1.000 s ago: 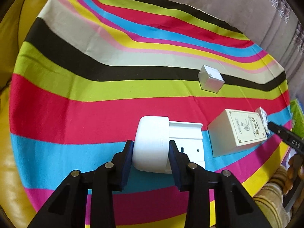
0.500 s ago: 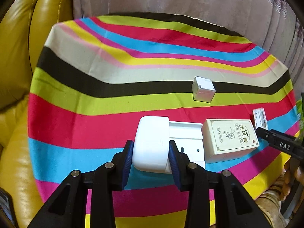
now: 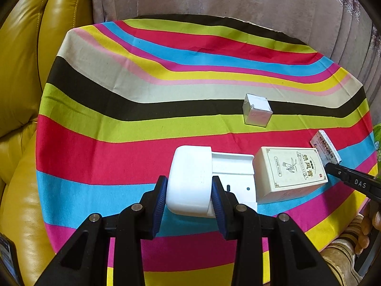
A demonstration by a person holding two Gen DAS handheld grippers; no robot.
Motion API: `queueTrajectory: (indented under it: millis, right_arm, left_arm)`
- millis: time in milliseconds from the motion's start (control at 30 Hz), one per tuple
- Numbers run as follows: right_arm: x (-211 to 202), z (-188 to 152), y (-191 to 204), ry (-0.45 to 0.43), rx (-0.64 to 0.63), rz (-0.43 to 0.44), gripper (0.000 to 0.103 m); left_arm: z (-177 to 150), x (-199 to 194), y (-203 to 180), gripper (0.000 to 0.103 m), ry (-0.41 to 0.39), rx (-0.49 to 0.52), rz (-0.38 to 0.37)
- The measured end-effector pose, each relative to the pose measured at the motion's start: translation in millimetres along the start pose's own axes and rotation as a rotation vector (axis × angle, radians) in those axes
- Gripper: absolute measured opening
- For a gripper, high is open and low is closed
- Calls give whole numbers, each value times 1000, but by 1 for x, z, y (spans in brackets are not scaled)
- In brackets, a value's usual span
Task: Organize rigid objects
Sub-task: 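Grasp the long white medicine box with the right gripper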
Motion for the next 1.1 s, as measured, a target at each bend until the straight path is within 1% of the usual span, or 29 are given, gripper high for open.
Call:
queueTrajectory:
  millis: [233, 300, 333, 367, 433, 533, 633, 733, 800, 900, 967, 1000, 1067, 1100]
  right_arm:
    - [0, -1, 0, 13, 4, -2, 31]
    - [0, -1, 3, 19, -10, -8, 33]
    - [0, -2, 4, 22, -18, -13, 41]
    - [0, -2, 5, 20, -23, -18, 54]
    - [-4, -1, 7, 0, -37, -23, 65]
    - [-9, 0, 12, -27, -64, -36, 67]
    - [-7, 6, 16, -37, -86, -43, 67]
    - [-10, 14, 23, -85, -132, -83, 67]
    - [-9, 18, 27, -101, -154, -91, 67]
    - [-3, 19, 32, -87, -185, -91, 64]
    - [3, 18, 36, -66, -202, -79, 55]
    - [5, 18, 37, -64, -207, -78, 52]
    - [5, 17, 37, -64, -211, -74, 40]
    - [4, 16, 37, -64, -212, -72, 36]
  left_arm:
    - [-1, 3, -1, 38, 12, 5, -3]
    - [-2, 4, -1, 38, 16, 5, -5]
    - [-2, 5, -1, 38, 18, 5, -4]
    - [-2, 5, -2, 38, 19, 6, -4]
    - [-2, 6, -1, 38, 20, 5, -5]
    - [-2, 6, -1, 38, 21, 5, -4]
    - [-3, 6, -1, 38, 19, 5, -1]
    - [-2, 6, 0, 38, 17, 3, 3]
    - [-2, 6, 0, 38, 16, 3, 4]
    - [-2, 6, 0, 38, 14, 7, 7]
    - [-1, 5, 1, 38, 9, 6, 9]
    - [-1, 5, 1, 38, 8, 7, 9]
    - [-1, 4, 2, 38, 2, 4, 12]
    - [-1, 2, 2, 38, -2, 3, 14]
Point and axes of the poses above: each gripper's, at about its wrist camera, not at the fingertips, and x roughly the way its jaws point, y to its left, z to its top, the point moved 4 cm from there along x, roughly the way its jaws point, and after that the axes turned 14 degrees about -z, right-handed, at the moved point
